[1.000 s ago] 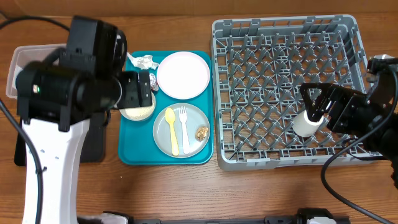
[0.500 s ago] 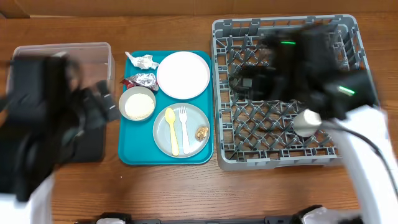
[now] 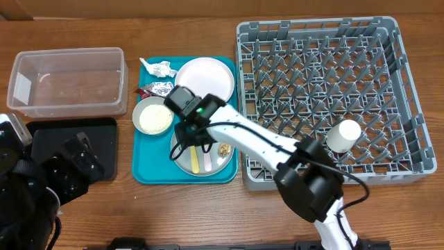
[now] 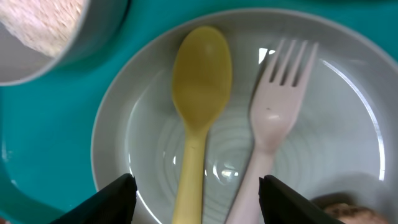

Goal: Sort waste into correct bins and load items into the dishwasher rack
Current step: 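Grasp the yellow spoon with the right gripper and place it in the rack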

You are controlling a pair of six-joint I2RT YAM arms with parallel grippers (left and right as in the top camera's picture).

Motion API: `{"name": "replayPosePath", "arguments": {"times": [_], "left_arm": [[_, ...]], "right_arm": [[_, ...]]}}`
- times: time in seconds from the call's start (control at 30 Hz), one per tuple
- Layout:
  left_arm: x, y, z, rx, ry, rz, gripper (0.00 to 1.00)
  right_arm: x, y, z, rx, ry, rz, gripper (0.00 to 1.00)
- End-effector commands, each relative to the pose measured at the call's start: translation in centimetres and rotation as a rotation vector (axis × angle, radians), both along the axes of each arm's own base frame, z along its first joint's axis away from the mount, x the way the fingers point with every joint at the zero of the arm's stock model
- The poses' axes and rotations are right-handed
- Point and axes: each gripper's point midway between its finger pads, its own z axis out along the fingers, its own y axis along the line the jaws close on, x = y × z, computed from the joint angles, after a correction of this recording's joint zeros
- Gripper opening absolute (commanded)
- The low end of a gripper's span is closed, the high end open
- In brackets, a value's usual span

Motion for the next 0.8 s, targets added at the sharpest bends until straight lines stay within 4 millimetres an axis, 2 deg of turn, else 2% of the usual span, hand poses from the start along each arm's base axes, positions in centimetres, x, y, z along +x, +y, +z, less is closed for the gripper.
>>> {"name": "replayPosePath", "arguments": {"times": [0.0,0.17,0.23,0.33,0.43,0.53,0.63,0.77], "left_arm": [[-0.1,0.5,0.2,0.005,-0.008,0.028,1.00],[-0.1,0.5,0.2,0.005,-0.008,0.028,1.00],[-0.1,0.5,0.2,0.006,-0.007,0.028,1.00],[-0.1,0.5,0.2,0.006,-0.007,0.028,1.00],[-0.1,0.5,0.2,0.006,-0.007,0.028,1.00],[-0.1,0.5,0.2,0.006,-0.007,0.028,1.00],[-0.1,0.5,0.2,0.006,-0.007,0.028,1.00],[-0.1,0.5,0.2,0.006,-0.007,0.028,1.00]], "right_arm": [[0.5,-0.1,-1.6,-0.047,-0.029,-0.037,0.61],[0.3,0.1,-3.4,-0.057,-0.007,-0.033,0.47],[-0.2,0.2,-5.1,-0.068,0.031,-0.026,0.44],[-0.3,0.1,-5.3,-0.072,0.038,-0.025,0.31],[-0.4,0.2,-5.1,-0.069,0.036,-0.023,0.24],[-0.3,0.3,-3.8,-0.055,0.023,-0.023,0.16],[0.0,0.1,-2.2,-0.047,-0.007,-0.027,0.15],[0.6,-0.9,1.3,-0.054,-0.081,-0.043,0.14]]}}
